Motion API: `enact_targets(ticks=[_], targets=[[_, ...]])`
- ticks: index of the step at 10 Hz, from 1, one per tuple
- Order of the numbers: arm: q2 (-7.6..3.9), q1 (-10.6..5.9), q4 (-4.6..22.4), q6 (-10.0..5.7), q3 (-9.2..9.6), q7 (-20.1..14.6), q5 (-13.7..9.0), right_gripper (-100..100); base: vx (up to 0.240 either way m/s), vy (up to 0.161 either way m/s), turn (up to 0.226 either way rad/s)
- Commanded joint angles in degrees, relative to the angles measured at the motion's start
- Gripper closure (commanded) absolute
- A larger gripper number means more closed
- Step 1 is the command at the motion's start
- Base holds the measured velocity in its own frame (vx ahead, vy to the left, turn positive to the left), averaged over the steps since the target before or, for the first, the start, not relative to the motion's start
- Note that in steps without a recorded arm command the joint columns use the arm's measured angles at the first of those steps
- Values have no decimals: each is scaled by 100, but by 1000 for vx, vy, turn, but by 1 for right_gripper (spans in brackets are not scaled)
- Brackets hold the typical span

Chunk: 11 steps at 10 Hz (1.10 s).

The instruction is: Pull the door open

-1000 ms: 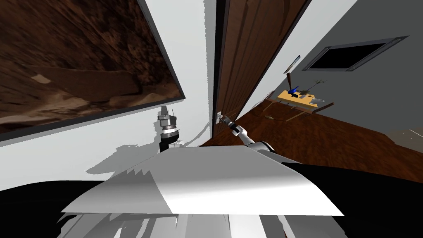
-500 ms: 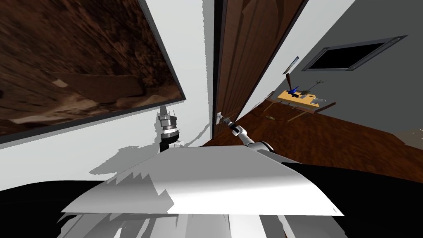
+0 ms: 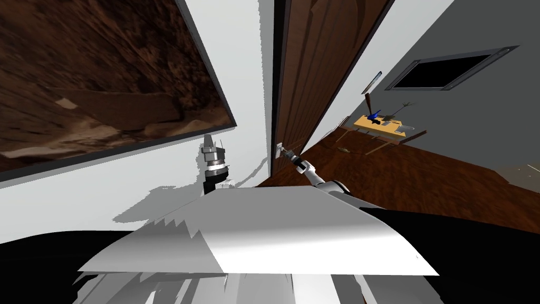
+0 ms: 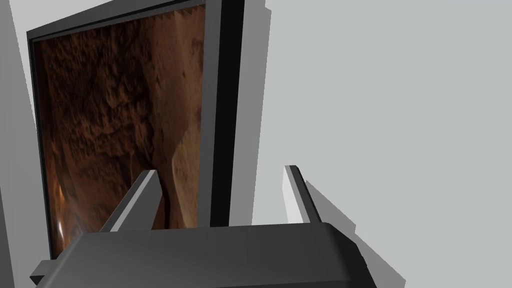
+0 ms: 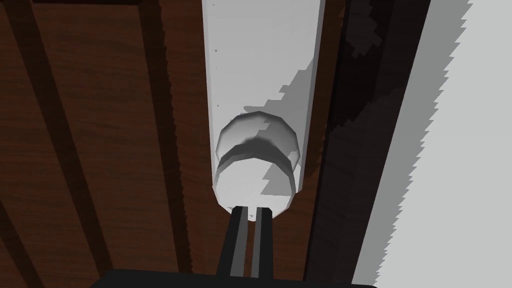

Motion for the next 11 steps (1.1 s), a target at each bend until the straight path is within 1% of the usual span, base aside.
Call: enact_targets(ticks=[1, 4, 5, 6, 7, 9, 11], targets=[[-43, 12, -8, -37, 21, -43, 10, -100, -184, -115, -53], [-123, 34, -28, -98, 62, -116, 28, -100, -173, -93, -38], [-140, 39, -32, -112, 70, -132, 32, -100, -156, -105, -32], [-129, 42, -40, -95, 65, -123, 30, -100, -66, -53, 0], [-92, 36, -32, -68, 43, -82, 22, -100, 112, 57, 45], [-47, 27, -24, -35, 17, -32, 12, -100, 146, 124, 38], [-1, 18, -15, -1, -10, 19, 2, -100, 177, 82, 34]])
